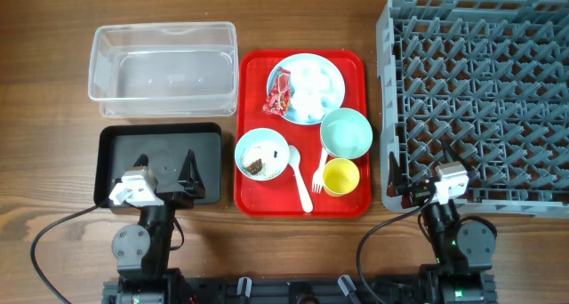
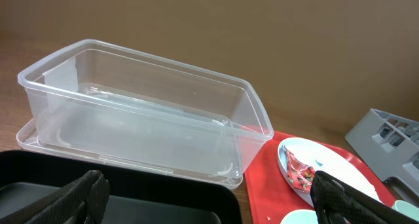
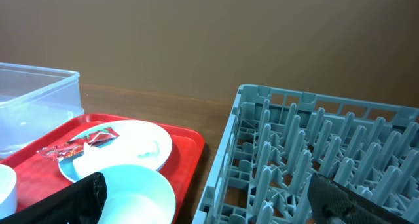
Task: Sort waste into correct bins and load items into the dishwasher rack
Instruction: 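Raise both arms from rest toward the red tray, then reach the left gripper to the tissues on the blue plate and grasp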
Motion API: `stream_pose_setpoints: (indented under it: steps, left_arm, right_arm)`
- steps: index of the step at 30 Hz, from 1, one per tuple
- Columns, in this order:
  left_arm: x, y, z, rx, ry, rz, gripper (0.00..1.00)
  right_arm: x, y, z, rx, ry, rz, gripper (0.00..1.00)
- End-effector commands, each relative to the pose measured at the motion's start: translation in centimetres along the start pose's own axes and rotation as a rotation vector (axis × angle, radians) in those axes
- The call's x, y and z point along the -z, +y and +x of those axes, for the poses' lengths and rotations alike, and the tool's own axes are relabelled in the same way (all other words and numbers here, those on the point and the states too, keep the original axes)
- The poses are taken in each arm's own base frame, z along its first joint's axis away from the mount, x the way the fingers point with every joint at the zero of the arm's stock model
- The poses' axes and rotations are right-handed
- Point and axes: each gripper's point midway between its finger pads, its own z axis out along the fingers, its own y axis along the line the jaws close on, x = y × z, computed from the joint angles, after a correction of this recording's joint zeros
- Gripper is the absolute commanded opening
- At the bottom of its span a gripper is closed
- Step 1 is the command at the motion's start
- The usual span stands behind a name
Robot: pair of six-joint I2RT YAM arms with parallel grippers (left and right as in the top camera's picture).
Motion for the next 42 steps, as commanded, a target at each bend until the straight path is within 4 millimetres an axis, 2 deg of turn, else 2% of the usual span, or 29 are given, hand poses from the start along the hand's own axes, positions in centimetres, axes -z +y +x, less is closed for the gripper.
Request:
stream_pose_setpoints:
  steps: [1, 12, 17, 21, 27, 34, 38, 42]
  left_arm:
    - [0.0, 0.1, 0.1, 0.012, -0.003, -0.006, 1.0]
    - [-0.1, 0.2, 0.5, 0.015, 0.022, -0.013, 1.0]
    - [0.0, -0.2, -1.0, 0.021, 0.048, -0.021, 1.0]
    - [-0.1, -0.4, -1.5, 0.03, 0.147, -0.053, 1.0]
    - [-1.2, -1.0, -3.2, 0.069, 0.318, -0.103, 1.0]
    - [-3.7, -3.4, -5.3, 0.118, 0.605, -0.09, 1.0]
    - [-3.5, -3.4, -5.1, 0.134, 0.802, -0.15, 1.0]
    - [-3.6, -2.6, -3.7, 0.141, 0.912, -0.205, 1.0]
  right_arm:
    - [0.0, -0.3, -0.1, 0.006, -0.003, 0.018, 1.0]
    - [0.2, -1.2, -0.9, -0.079, -0.016, 0.067, 1.0]
    - [0.3, -1.2, -1.8, -0.106, 0.021, 0.066, 1.0]
    - [0.2, -1.3, -2.6, -0.136, 0.073, 0.067, 1.0]
    - [-0.7, -1.7, -3.5, -0.157, 0.236, 0.072, 1.0]
    - [-2.3, -1.8, -2.7, -0.196, 0.528, 0.064, 1.0]
    - [-3.1, -1.9, -2.3, -0.217, 0.698, 0.062, 1.0]
    - [-3.7, -2.1, -2.5, -0.227, 0.797, 0.059, 1.0]
